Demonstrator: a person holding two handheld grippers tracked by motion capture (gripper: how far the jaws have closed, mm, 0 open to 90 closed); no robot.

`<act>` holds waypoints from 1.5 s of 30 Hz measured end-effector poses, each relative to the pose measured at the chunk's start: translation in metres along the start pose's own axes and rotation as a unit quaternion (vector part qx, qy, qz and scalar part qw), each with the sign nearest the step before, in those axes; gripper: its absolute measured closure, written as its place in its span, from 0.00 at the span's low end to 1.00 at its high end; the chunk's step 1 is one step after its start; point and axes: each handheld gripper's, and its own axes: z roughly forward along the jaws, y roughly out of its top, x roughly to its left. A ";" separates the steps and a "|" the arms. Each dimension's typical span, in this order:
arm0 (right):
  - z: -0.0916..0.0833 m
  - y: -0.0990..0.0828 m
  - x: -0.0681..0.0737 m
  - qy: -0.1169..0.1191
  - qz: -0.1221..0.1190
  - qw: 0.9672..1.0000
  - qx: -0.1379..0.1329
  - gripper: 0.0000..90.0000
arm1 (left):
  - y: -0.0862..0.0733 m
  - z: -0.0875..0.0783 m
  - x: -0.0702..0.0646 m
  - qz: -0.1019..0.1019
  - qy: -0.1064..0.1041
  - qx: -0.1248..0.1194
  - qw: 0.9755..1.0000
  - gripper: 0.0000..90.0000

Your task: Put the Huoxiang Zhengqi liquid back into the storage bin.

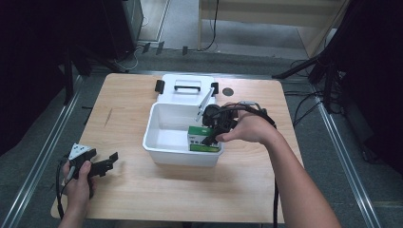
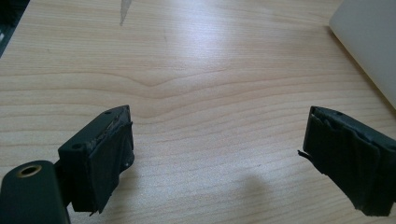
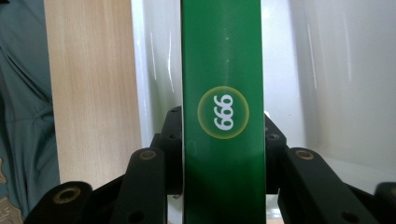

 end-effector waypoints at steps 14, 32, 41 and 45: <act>0.022 -0.009 -0.001 -0.001 0.002 1.000 0.011 0.71 | 0.000 0.000 0.000 -0.001 0.000 0.000 1.000 0.10; 0.016 -0.016 0.001 0.006 0.012 1.000 0.009 0.68 | 0.000 0.000 0.000 0.000 0.000 0.000 1.000 0.10; 0.004 -0.021 0.003 0.007 0.019 1.000 -0.004 0.61 | 0.000 0.000 0.000 0.001 0.000 0.002 1.000 0.10; 0.002 -0.023 0.003 -0.005 0.022 1.000 -0.008 0.54 | 0.000 0.000 0.000 0.001 0.000 0.001 1.000 0.10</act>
